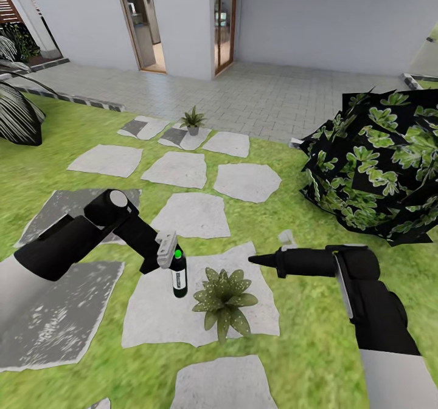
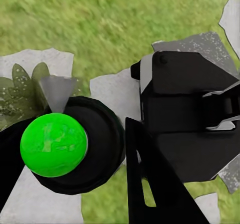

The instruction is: Pick up the pesticide atomizer in the garden and spray insectifuge to fully cover both potted plants in the garden.

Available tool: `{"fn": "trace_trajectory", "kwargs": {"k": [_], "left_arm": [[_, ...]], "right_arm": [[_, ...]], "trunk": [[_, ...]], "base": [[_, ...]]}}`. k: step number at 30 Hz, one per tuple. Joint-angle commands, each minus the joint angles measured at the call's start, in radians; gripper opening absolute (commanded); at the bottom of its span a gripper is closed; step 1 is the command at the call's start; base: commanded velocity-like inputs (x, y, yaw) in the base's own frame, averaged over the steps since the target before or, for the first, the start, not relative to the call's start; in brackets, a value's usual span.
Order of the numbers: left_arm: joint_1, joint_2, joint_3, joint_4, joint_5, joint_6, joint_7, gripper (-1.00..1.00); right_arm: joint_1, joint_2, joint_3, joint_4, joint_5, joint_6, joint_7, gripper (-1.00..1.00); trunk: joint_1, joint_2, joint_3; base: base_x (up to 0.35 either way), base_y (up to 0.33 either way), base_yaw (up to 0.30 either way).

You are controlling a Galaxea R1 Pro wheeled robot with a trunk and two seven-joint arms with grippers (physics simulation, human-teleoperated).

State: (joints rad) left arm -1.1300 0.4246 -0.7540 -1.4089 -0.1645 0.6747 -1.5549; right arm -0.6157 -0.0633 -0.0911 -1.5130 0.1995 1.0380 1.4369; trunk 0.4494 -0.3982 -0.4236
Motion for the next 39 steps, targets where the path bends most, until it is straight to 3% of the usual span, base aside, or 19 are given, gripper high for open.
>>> {"fn": "trace_trajectory", "kwargs": {"k": [1,4,9,11,13,16,19,22,24,27,32,39], "left_arm": [[-0.004,0.0,-0.002,-0.001,-0.012,0.011,-0.007,-1.0],[-0.016,0.0,-0.034,0.0,-0.046,0.014,-0.008,-1.0],[-0.029,-0.001,-0.068,0.008,-0.064,0.035,-0.007,-1.0],[-0.035,-0.002,-0.096,0.028,-0.097,0.052,-0.007,-1.0],[-0.04,-0.005,-0.119,0.05,-0.125,0.076,-0.007,-1.0],[-0.051,-0.013,-0.13,0.064,-0.138,0.089,-0.007,-1.0],[-0.063,-0.057,-0.142,0.114,-0.146,0.093,-0.007,-1.0],[-0.083,-0.119,-0.203,0.181,-0.17,0.094,-0.007,-1.0],[-0.088,-0.148,-0.22,0.194,-0.174,0.094,-0.007,-1.0],[-0.097,-0.166,-0.227,0.2,-0.176,0.094,-0.007,-1.0],[-0.1,-0.171,-0.237,0.2,-0.177,0.094,-0.007,-1.0],[-0.101,-0.229,-0.243,0.2,-0.178,0.094,-0.007,-1.0]], "right_arm": [[-0.001,0.0,0.002,-0.001,0.011,0.009,0.01,-1.0],[-0.001,0.004,0.007,-0.001,0.011,0.009,0.01,-1.0],[-0.001,0.011,0.009,-0.001,0.011,0.009,0.008,-1.0],[-0.001,0.014,0.01,-0.001,0.011,0.009,0.007,-1.0],[-0.001,0.029,0.015,-0.001,0.011,0.009,0.007,-1.0],[-0.001,0.058,0.019,-0.001,0.011,0.009,0.007,-1.0],[-0.001,0.064,0.02,-0.001,0.011,0.009,0.008,-1.0],[-0.001,0.065,0.02,-0.001,0.011,0.009,0.007,-1.0],[-0.001,0.065,0.02,-0.001,0.011,0.009,0.008,-1.0],[-0.001,0.065,0.02,-0.002,0.012,0.009,0.008,-1.0],[-0.001,0.065,0.02,-0.002,0.012,0.009,0.008,-1.0],[-0.001,0.063,0.02,-0.002,0.014,0.009,0.007,-1.0]], "trunk": [[0.001,-0.002,-0.002],[0.001,-0.002,-0.002],[0.001,-0.002,-0.002],[0.001,-0.002,-0.002],[0.001,-0.002,-0.002],[0.001,-0.002,-0.002],[0.001,-0.002,-0.002],[0.001,-0.002,-0.002],[0.001,-0.002,-0.002],[0.001,-0.002,-0.002],[0.001,-0.002,-0.002],[0.001,-0.002,-0.002]], "base": [[0.0,0.0,0.0],[0.0,0.0,0.0],[0.0,0.0,0.0],[0.0,0.0,0.0],[0.0,0.0,0.0],[0.0,0.0,0.0],[0.0,0.0,0.0],[0.0,0.0,0.0],[0.0,0.0,0.0],[0.0,0.0,0.0],[0.0,0.0,0.0],[0.0,0.0,0.0]]}}
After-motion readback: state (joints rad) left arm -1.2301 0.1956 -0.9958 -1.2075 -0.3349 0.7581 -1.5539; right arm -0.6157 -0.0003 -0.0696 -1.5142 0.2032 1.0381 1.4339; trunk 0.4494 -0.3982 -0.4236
